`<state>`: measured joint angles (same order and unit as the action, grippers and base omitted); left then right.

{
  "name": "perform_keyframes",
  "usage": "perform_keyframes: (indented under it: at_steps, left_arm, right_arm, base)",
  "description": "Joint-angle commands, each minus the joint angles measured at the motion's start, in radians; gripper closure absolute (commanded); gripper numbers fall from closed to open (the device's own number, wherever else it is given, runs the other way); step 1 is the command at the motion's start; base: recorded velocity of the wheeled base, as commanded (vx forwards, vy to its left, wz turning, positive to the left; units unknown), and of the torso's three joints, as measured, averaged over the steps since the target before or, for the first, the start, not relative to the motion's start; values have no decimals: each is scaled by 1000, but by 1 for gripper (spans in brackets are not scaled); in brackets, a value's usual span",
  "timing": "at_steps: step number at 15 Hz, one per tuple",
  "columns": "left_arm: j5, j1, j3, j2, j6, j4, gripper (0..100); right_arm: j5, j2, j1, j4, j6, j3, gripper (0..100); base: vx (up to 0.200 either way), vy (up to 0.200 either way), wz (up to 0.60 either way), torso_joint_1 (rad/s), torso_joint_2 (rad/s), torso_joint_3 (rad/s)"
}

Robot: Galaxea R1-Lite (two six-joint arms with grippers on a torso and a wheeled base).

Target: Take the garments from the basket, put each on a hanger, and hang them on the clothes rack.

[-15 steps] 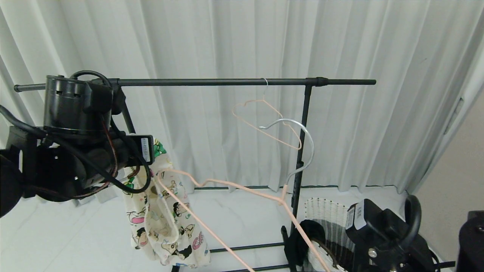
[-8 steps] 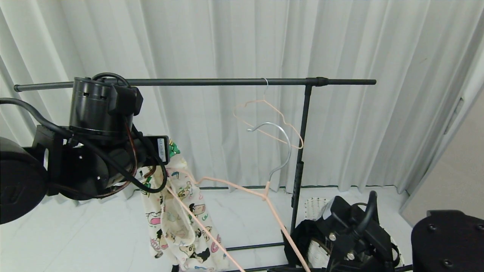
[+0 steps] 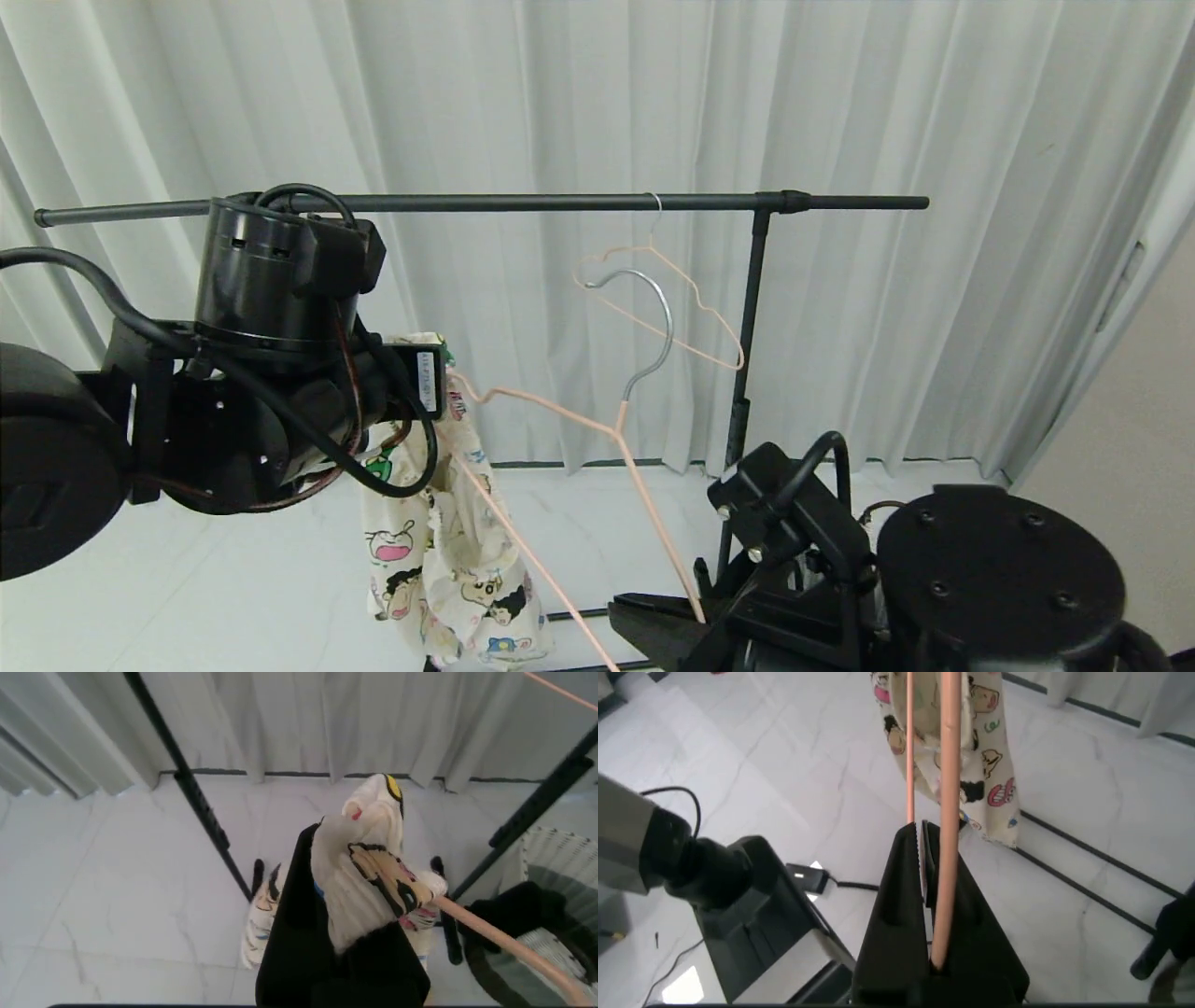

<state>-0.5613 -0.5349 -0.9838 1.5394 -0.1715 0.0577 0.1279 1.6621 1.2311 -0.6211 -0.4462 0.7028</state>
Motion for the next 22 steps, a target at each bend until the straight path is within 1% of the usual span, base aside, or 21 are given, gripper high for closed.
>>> perform_keyframes:
  at_steps: [1, 3, 6, 7, 8, 9, 10, 11, 12, 13, 15, 16, 17, 18, 19, 20, 22]
  left_arm:
    - [0, -31, -1, -2, 0, 1, 100]
    - [0, -74, -1, -5, -10, 1, 100]
    - [1, -163, 1, -18, -20, 1, 100]
    - [4, -214, 4, -25, -17, 1, 100]
    - [3, -241, 7, -28, -17, 1, 100]
    - [4, -255, 13, -35, -13, 1, 100]
    - [6, -258, 16, -38, -8, 1, 100]
    - [4, -254, 14, -39, -5, -1, 100]
    - [4, -226, 17, -53, 17, 1, 100]
    - [6, -183, 30, -70, 49, -1, 100]
    - [12, -100, 60, -99, 130, 1, 100]
    - [12, -63, 65, -100, 156, 1, 100]
    - [17, -46, 62, -100, 164, 1, 100]
    - [35, -46, 62, -100, 164, 1, 100]
    - [60, -48, 63, -100, 165, 1, 100]
    - [81, -54, 65, -100, 171, 1, 100]
    - [92, -56, 71, -96, 208, 1, 100]
  right_arm:
    - [1, 48, 1, 0, 0, 32, 100]
    - [3, 73, 1, 0, 1, 50, 100]
    - [13, 100, -4, 0, 1, 57, 100]
    - [29, 110, -5, 0, 1, 64, 100]
    - [39, 114, -13, 1, 1, 66, 100]
    - [41, 114, -21, 4, 3, 66, 100]
    - [42, 108, -31, 32, 9, 64, 100]
    - [42, 96, -42, 70, 21, 64, 100]
    - [42, 70, -61, 98, 40, 60, 100]
    - [42, 39, -84, 135, 58, 50, 100]
    - [36, -44, -139, 261, 116, 40, 100]
    - [22, -84, -154, 319, 149, 40, 100]
    - [-13, -119, -165, 366, 181, 40, 100]
    - [-68, -147, -180, 399, 213, 41, 100]
    - [-111, -160, -188, 412, 247, 40, 100]
    - [-137, -163, -193, 412, 281, 40, 100]
    - [-163, -166, -196, 406, 316, 24, 100]
  base:
    - [0, 0, 0, 0, 0, 0]
    - [0, 0, 0, 0, 0, 0]
    - [0, 0, 0, 0, 0, 0]
    - [0, 0, 0, 0, 0, 0]
    - [0, 0, 0, 0, 0, 0]
    - [0, 0, 0, 0, 0, 0]
    - [0, 0, 0, 0, 0, 0]
    - [0, 0, 0, 0, 0, 0]
    - [0, 0, 0, 0, 0, 0]
    - [0, 0, 0, 0, 0, 0]
    - [0, 0, 0, 0, 0, 0]
    - [0, 0, 0, 0, 0, 0]
    - [0, 0, 0, 0, 0, 0]
    - [0, 0, 0, 0, 0, 0]
    - [0, 0, 0, 0, 0, 0]
    - [0, 0, 0, 0, 0, 0]
    - [0, 0, 0, 0, 0, 0]
